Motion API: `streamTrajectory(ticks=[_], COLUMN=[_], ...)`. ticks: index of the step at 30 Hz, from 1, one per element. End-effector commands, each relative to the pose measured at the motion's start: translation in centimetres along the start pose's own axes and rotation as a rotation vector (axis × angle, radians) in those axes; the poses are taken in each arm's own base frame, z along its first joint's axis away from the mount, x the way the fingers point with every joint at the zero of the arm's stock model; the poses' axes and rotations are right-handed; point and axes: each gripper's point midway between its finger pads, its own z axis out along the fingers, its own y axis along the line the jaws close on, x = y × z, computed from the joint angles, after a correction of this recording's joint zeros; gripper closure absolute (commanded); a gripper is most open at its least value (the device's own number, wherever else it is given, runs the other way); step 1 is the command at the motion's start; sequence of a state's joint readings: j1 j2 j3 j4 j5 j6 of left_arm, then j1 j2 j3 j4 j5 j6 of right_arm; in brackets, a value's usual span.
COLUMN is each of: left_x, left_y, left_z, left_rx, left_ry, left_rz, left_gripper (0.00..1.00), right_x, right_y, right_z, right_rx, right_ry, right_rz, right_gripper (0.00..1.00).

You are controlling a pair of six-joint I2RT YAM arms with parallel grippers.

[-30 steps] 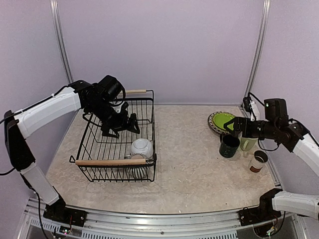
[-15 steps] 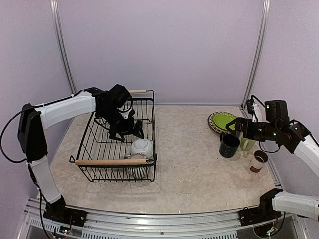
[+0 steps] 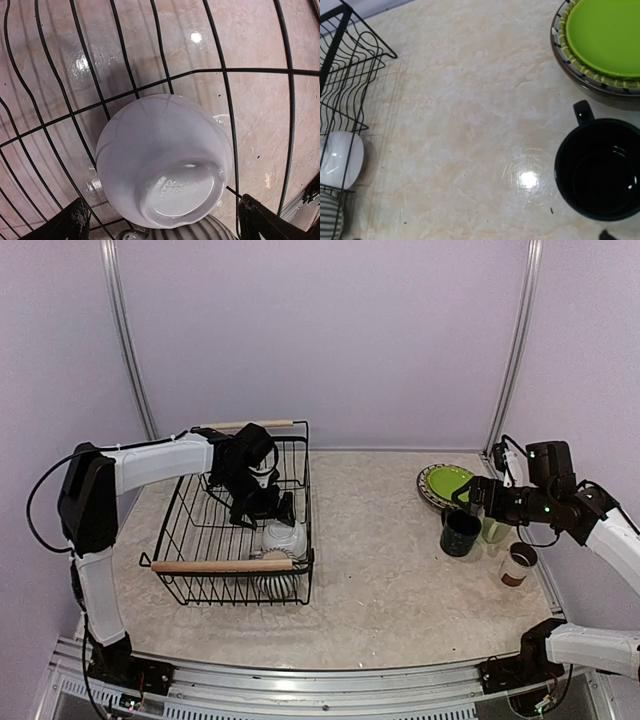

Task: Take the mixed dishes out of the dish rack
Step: Move the bowl to the dish rack.

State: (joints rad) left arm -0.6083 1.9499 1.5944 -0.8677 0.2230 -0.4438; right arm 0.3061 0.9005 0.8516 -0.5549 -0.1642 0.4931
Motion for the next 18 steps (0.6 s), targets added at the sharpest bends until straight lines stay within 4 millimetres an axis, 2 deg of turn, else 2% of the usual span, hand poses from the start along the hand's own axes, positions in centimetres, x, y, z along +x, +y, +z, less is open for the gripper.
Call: streamTrajectory(ticks=[1,5,10,18], left_x=[-0.4,-0.3,-0.8,0.1], left_y=[0.7,2.0,5.1,8.1], left_z=[2.0,2.6,2.4,-0.3], left_rx=[-0.045,-0.098,-0.179,-0.172], left_ry=[0.004,0.011,-0.002,-0.029], left_rz=[0.006,-0.012,-0.094,-0.184], left_gripper=[0.01,0.01,0.04,0.15], right_x=[-0.4,-0.6,-0.7,-0.8], right_y=[-0.1,-0.3,-0.2,-0.1], right_z=[-0.1,0.0,0.4,1.2], right_rx=[0.01,0.022,0.017,0.014], right_ry=[0.0,-0.002,0.006,0.016], right_rz=[0.009,-0.002,-0.014,-0.024], right_gripper=[0.0,0.0,0.0,0.0])
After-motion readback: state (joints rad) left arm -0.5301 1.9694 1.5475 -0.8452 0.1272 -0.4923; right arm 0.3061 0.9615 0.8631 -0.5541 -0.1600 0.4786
